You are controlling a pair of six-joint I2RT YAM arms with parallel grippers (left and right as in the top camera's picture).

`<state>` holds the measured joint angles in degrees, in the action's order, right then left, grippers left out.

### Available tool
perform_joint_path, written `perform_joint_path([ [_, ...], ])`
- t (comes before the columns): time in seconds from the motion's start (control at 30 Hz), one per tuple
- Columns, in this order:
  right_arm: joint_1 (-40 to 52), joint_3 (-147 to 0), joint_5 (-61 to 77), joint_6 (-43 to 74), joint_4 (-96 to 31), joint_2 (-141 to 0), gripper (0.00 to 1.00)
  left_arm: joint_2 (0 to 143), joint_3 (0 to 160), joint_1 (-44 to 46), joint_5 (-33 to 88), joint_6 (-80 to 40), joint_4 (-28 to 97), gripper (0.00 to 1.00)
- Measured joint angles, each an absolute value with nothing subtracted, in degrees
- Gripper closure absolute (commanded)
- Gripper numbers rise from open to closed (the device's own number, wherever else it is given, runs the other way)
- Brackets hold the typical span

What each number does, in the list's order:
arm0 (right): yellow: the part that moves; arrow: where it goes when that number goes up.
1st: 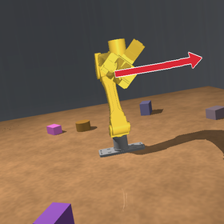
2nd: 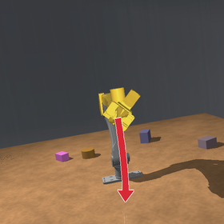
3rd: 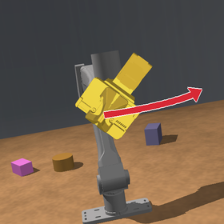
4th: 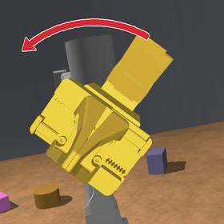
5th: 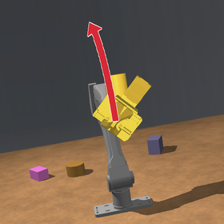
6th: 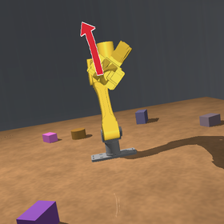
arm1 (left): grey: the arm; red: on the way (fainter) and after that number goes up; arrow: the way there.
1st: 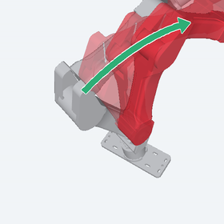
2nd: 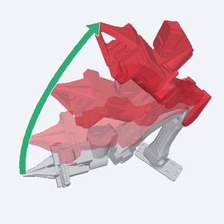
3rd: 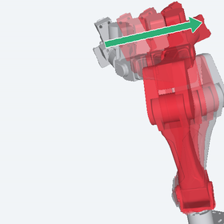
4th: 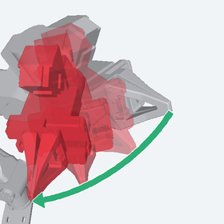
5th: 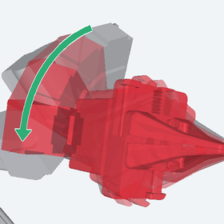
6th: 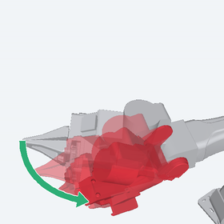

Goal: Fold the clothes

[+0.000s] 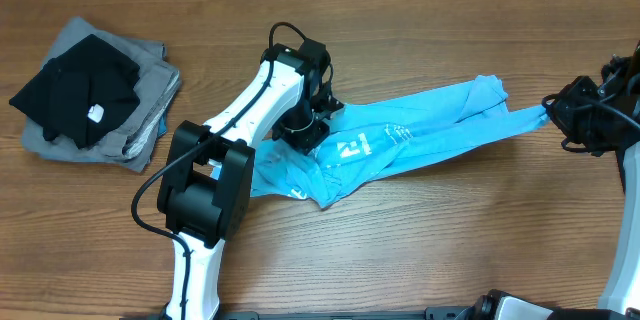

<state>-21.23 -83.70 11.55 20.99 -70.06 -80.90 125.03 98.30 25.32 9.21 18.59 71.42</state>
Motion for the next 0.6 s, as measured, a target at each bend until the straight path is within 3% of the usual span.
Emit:
perform_joint_path([
  [0.6,-21.41,-83.70,10.00,21.34,-66.65,-80.90,0.91,120.79,134.34,14.55,-2.66,-0.60,92.38,0.96],
])
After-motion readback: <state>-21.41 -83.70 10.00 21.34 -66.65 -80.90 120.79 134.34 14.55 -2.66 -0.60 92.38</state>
